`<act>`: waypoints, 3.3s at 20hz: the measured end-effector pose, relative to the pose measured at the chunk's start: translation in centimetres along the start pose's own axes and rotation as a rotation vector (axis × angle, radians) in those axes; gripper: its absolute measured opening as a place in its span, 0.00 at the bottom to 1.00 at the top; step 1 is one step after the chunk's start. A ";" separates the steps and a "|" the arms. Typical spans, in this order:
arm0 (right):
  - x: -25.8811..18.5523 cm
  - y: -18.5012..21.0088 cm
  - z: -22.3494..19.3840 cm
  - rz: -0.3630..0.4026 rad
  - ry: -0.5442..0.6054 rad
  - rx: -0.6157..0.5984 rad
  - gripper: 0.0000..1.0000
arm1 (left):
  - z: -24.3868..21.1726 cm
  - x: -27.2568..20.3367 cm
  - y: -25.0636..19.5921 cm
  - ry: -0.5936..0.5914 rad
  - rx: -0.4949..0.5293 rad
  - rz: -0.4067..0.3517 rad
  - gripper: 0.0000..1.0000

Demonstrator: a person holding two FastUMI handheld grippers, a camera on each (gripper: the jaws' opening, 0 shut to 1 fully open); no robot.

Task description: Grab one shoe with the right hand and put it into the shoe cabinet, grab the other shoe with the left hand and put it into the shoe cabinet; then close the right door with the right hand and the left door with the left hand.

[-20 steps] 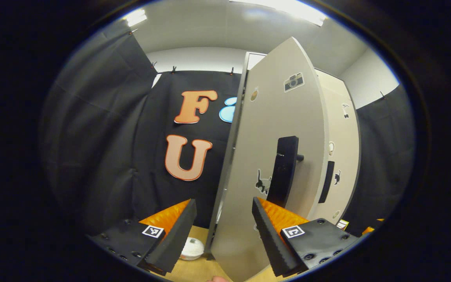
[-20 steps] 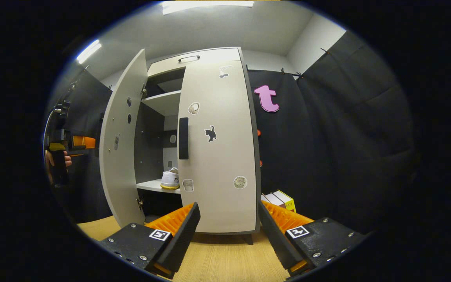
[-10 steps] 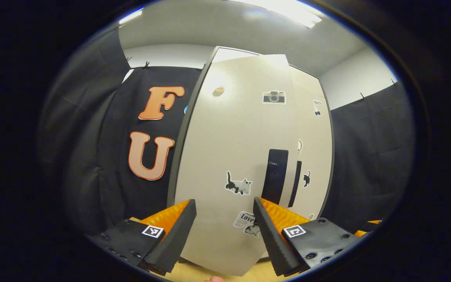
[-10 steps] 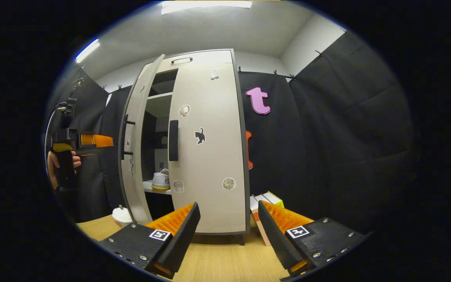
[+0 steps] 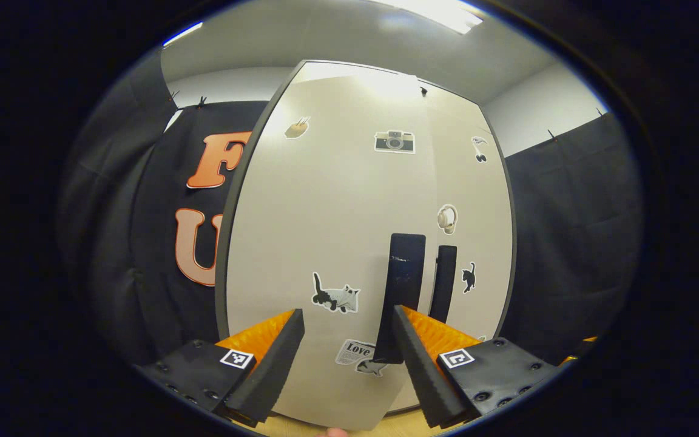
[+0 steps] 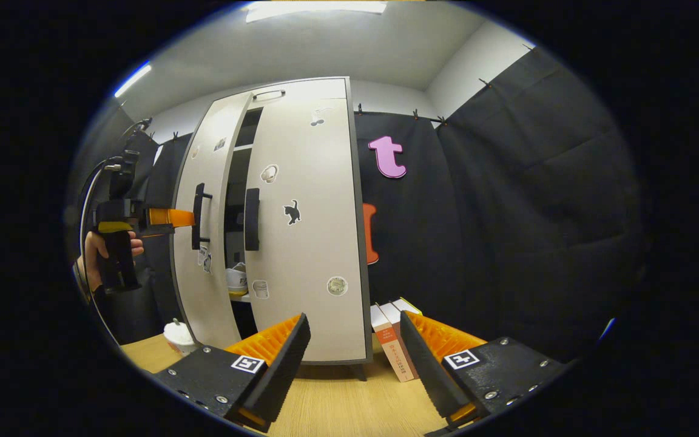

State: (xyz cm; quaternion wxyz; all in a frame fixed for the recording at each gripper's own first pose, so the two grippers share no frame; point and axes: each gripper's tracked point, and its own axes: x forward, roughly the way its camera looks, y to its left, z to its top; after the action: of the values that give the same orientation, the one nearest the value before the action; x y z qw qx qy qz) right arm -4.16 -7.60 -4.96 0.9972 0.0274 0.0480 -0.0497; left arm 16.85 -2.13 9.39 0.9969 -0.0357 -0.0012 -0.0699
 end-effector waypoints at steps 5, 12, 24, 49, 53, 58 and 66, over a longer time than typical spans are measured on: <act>0.5 -0.2 -0.2 -0.003 0.005 0.002 0.92 | -0.7 2.4 -0.3 0.022 -0.047 -0.004 0.95; 0.9 0.1 0.0 0.002 0.000 -0.004 0.92 | -0.8 4.6 -0.5 0.020 -0.017 0.008 0.95; 1.1 0.9 0.2 0.021 0.000 -0.007 0.92 | 0.2 2.3 0.3 -0.007 -0.034 0.019 0.96; 0.2 5.1 -1.5 0.102 0.013 -0.034 0.92 | -9.0 -18.8 2.3 0.032 0.038 0.233 0.96; 0.0 5.4 -1.3 0.109 0.011 -0.019 0.92 | -9.4 -19.5 3.2 0.032 0.049 0.258 0.96; 0.1 5.8 -1.0 0.114 0.015 0.003 0.92 | -9.3 -19.6 3.4 0.034 0.062 0.259 0.96; 0.1 6.2 -0.7 0.122 0.008 0.014 0.92 | -9.1 -19.0 2.2 0.031 0.055 0.224 0.96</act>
State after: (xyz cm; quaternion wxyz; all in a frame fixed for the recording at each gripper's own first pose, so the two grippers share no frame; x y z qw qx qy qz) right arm -3.53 -1.40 -5.36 0.9980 0.0375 0.0498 0.0110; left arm -1.69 2.08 -0.04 0.9990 -0.0071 0.0165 0.0413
